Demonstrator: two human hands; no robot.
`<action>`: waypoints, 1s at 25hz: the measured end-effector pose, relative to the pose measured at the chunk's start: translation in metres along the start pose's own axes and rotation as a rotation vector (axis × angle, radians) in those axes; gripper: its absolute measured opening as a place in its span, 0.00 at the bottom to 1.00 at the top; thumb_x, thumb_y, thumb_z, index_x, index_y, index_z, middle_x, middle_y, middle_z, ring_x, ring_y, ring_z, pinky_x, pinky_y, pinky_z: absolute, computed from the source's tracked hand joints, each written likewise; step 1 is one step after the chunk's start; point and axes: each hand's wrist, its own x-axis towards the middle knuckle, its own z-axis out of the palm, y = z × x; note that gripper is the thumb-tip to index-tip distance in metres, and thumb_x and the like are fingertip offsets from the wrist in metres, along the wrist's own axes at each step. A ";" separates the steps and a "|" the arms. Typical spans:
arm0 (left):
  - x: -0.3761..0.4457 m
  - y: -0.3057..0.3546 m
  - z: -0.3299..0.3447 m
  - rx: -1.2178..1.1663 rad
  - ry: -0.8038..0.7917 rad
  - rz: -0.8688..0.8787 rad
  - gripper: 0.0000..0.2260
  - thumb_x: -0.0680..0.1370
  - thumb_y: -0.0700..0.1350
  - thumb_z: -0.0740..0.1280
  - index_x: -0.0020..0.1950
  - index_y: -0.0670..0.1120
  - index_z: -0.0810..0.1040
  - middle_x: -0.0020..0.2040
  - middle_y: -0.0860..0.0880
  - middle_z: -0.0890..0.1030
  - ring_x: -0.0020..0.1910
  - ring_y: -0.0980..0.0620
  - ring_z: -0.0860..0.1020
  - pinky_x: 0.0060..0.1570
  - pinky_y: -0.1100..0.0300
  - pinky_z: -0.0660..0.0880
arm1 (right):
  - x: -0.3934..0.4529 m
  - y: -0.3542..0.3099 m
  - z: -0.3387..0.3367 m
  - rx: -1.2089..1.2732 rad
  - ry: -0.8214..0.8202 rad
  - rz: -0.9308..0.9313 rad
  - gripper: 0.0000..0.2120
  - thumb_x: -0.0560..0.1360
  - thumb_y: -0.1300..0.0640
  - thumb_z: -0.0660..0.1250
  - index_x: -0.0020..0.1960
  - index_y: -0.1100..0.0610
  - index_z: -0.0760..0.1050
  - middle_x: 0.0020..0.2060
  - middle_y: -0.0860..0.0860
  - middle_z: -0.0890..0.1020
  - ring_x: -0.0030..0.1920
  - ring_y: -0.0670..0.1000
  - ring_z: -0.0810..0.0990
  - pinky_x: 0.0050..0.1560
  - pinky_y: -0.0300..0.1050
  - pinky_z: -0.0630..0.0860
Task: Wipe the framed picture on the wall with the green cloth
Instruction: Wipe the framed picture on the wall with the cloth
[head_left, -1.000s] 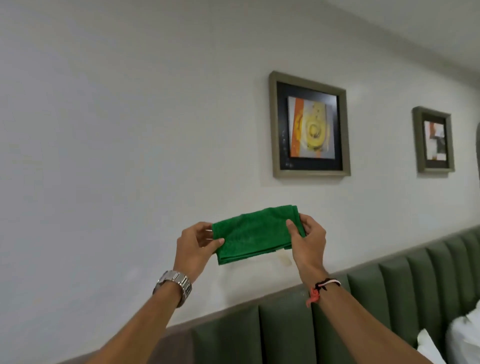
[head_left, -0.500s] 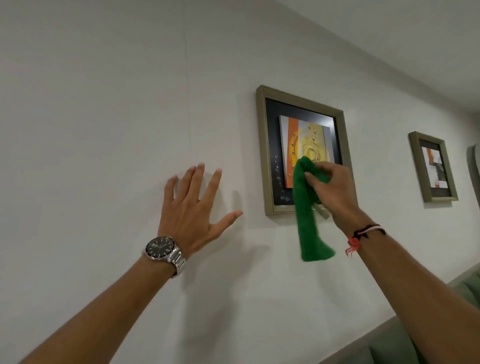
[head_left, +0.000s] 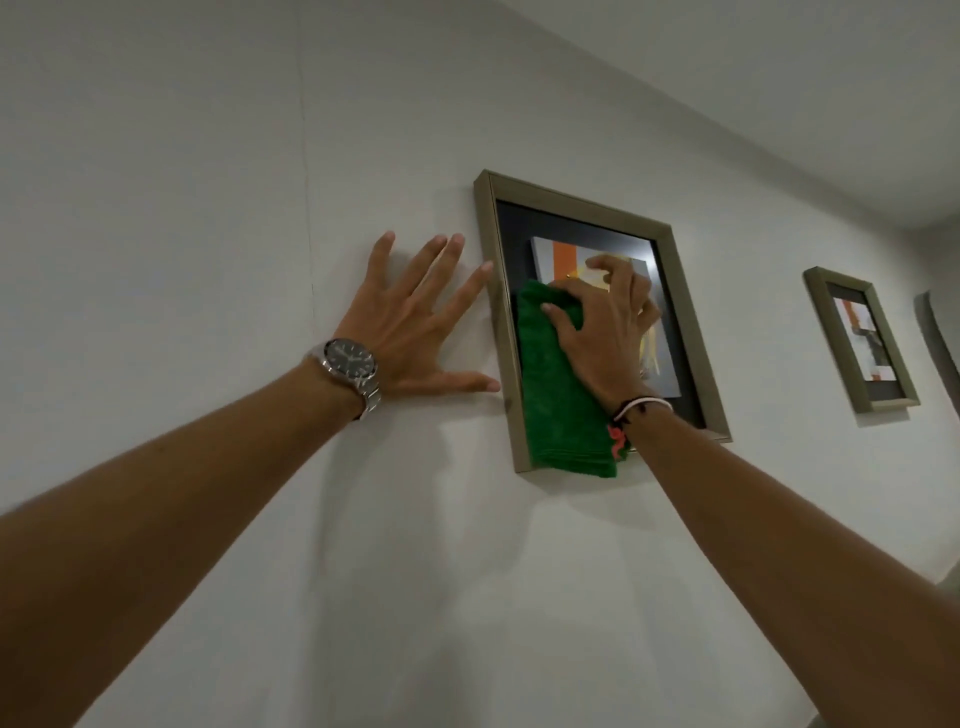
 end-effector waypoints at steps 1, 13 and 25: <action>0.008 0.000 0.001 0.003 0.009 0.021 0.56 0.63 0.83 0.43 0.82 0.51 0.43 0.83 0.38 0.49 0.82 0.39 0.53 0.75 0.29 0.49 | -0.003 0.001 0.006 -0.080 0.064 -0.024 0.16 0.73 0.44 0.68 0.59 0.48 0.78 0.67 0.56 0.71 0.69 0.60 0.66 0.67 0.60 0.60; 0.037 -0.002 0.007 0.025 -0.035 0.068 0.60 0.59 0.84 0.38 0.82 0.48 0.38 0.83 0.42 0.42 0.83 0.43 0.45 0.74 0.26 0.47 | -0.053 0.032 0.020 -0.223 -0.180 -0.339 0.34 0.80 0.36 0.42 0.81 0.52 0.51 0.82 0.56 0.51 0.82 0.56 0.45 0.79 0.63 0.41; 0.036 0.000 0.009 0.019 -0.036 0.077 0.60 0.60 0.83 0.37 0.82 0.45 0.39 0.83 0.43 0.42 0.83 0.44 0.45 0.74 0.27 0.45 | -0.049 0.034 0.014 -0.134 -0.293 -0.460 0.41 0.79 0.33 0.40 0.80 0.61 0.47 0.81 0.58 0.51 0.82 0.53 0.48 0.80 0.56 0.52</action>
